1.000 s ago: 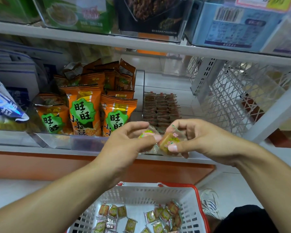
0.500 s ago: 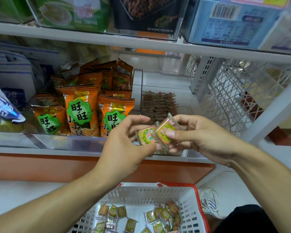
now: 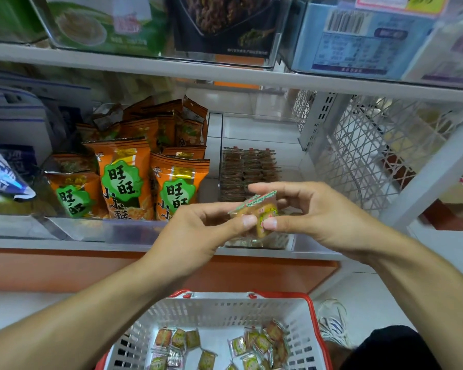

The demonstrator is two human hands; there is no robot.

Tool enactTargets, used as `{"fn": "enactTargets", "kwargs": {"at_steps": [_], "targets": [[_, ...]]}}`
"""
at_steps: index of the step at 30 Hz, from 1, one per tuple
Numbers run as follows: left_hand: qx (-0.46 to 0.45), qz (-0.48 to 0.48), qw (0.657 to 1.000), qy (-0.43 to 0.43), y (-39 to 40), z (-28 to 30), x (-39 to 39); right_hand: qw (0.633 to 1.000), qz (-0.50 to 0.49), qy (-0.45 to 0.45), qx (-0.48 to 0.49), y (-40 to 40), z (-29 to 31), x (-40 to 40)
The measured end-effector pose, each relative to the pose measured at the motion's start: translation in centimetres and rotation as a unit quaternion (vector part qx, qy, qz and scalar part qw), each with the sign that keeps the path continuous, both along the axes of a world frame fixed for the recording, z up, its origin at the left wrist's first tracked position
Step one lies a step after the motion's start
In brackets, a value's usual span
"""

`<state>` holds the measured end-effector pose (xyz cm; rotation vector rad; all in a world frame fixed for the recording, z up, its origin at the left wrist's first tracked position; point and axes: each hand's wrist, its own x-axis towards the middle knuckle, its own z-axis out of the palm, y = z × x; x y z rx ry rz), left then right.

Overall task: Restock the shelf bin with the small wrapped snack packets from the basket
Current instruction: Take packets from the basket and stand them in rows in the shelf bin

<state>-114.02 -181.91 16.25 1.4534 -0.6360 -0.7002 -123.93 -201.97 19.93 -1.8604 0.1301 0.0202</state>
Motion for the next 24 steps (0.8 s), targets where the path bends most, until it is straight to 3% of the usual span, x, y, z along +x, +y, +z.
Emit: {"fn": "enactTargets", "kwargs": {"at_steps": [7,11,12,14,17,19,24], "targets": [[-0.011,0.041,0.998,0.045,-1.2,-0.7,0.5,0.999,0.012,0.029,0.031,0.0,-0.2,0.3],[-0.023,0.054,0.997,0.042,-1.9,-1.2,0.5,0.993,-0.099,0.014,0.070,-1.2,-1.0,1.5],[-0.013,0.056,0.998,-0.006,-2.0,-1.3,0.4,0.987,-0.151,0.005,0.057,-1.8,-1.4,2.0],[0.038,0.049,0.981,-0.182,-2.0,-1.6,0.1,0.966,-0.255,-0.004,-0.029,-3.2,-2.2,3.2],[0.127,0.008,0.895,-0.427,-2.9,-1.6,-0.3,0.917,-0.357,0.000,-0.180,-5.9,-3.5,5.3],[0.165,-0.026,0.859,-0.483,-3.8,-1.9,-0.2,0.896,-0.378,0.021,-0.232,-7.4,-4.7,6.9],[0.252,-0.066,0.781,-0.568,-5.7,-3.2,0.4,0.885,-0.353,0.067,-0.297,-10.2,-7.7,10.4]]}}
